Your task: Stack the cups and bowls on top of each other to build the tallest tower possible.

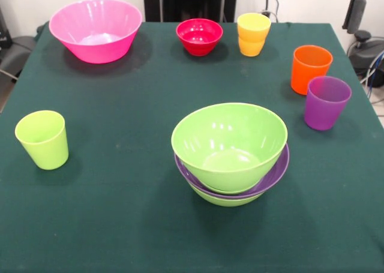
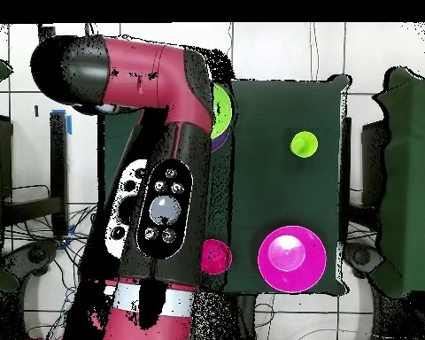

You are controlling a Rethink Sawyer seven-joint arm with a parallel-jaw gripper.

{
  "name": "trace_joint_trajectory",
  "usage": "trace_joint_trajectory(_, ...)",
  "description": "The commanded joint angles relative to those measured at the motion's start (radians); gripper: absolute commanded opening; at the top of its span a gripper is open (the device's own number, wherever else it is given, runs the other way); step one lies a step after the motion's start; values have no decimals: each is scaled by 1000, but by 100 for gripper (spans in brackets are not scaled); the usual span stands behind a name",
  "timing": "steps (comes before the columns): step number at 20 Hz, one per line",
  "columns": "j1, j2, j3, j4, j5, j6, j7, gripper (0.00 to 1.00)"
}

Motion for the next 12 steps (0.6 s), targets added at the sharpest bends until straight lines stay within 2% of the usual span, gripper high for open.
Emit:
trace_joint_trajectory(1, 23, 33, 56, 54, 4, 43, 216, 100)
trace_joint_trajectory(12, -3, 26, 76, 92, 4, 4, 170, 100)
